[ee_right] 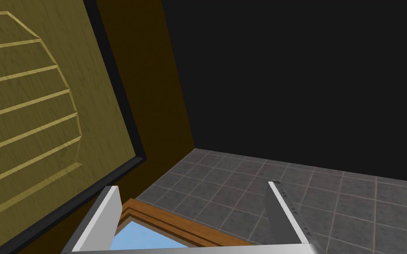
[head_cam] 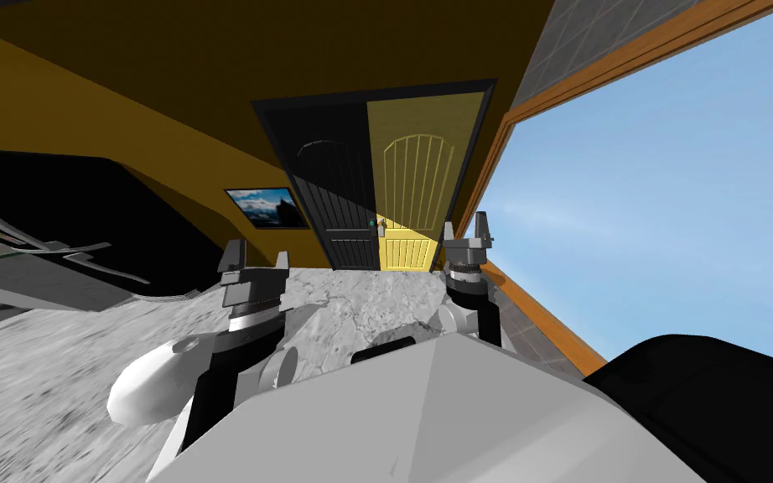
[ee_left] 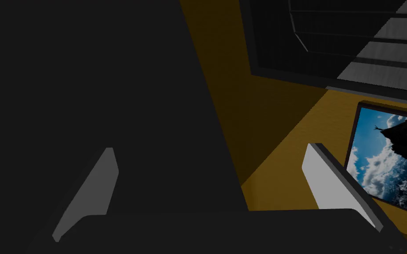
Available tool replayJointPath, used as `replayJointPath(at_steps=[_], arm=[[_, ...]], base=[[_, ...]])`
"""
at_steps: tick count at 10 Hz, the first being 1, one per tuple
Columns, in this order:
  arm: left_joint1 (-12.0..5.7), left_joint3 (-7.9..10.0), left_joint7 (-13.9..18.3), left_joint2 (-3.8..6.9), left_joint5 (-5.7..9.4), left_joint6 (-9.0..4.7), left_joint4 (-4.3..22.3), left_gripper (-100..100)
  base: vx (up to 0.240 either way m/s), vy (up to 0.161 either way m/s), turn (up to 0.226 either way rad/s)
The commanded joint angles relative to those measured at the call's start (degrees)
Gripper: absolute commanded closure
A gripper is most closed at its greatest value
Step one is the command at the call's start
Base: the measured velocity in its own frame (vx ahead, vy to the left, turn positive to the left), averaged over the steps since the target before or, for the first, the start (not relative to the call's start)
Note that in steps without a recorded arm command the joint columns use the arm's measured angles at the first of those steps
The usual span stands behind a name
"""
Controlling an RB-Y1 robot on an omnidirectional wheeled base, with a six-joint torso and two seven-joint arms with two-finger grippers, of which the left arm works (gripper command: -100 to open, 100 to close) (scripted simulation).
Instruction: Pull the door open
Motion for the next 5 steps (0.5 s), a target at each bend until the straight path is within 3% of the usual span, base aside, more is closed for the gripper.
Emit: replayJointPath(at_steps=[1, 5], arm=[[-0.81, 0.01, 0.1, 0.37, 0.14, 0.1, 1.9, -100], [-2.49, 0.02, 0.4, 1.04, 0.43, 0.31, 5.8, -100]], base=[[0.114, -0.126, -0.053], [0.143, 0.006, -0.033]])
